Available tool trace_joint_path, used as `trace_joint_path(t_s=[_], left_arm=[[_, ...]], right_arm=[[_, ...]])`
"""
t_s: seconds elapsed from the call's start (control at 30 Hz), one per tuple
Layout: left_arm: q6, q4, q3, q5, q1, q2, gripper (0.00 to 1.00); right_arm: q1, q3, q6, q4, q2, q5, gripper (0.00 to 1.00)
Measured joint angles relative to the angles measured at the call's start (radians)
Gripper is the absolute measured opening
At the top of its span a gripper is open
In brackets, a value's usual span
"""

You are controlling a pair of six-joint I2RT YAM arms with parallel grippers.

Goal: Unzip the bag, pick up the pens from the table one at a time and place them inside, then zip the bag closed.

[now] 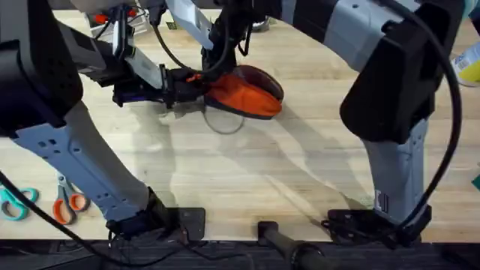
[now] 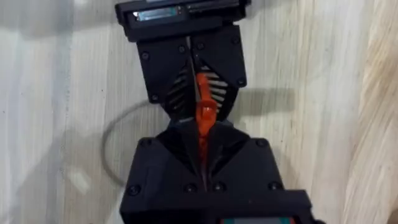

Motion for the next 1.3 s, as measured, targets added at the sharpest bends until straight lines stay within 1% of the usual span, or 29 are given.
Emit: trace_joint_path(t_s=[0.6, 0.87, 1.13, 1.3], left_arm=[[0.000, 0.000, 0.000, 0.000, 0.000, 0.000, 0.040], [-0.002, 0.000, 0.000, 0.001, 0.000, 0.000, 0.040], [-0.002, 0.000, 0.000, 0.002, -0.005, 0.000, 0.040], [-0.003, 0.000, 0.000, 0.002, -0.005, 0.000, 0.040]], right_arm=[[0.000, 0.001, 0.001, 0.001, 0.000, 0.006, 0.031], [0.010, 0.022, 0.016, -0.020, 0.000, 0.082, 0.031], [0.023, 0.059, 0.024, -0.095, 0.000, 0.159, 0.030], [0.017, 0.101, 0.073, -0.155, 0.000, 0.185, 0.031]])
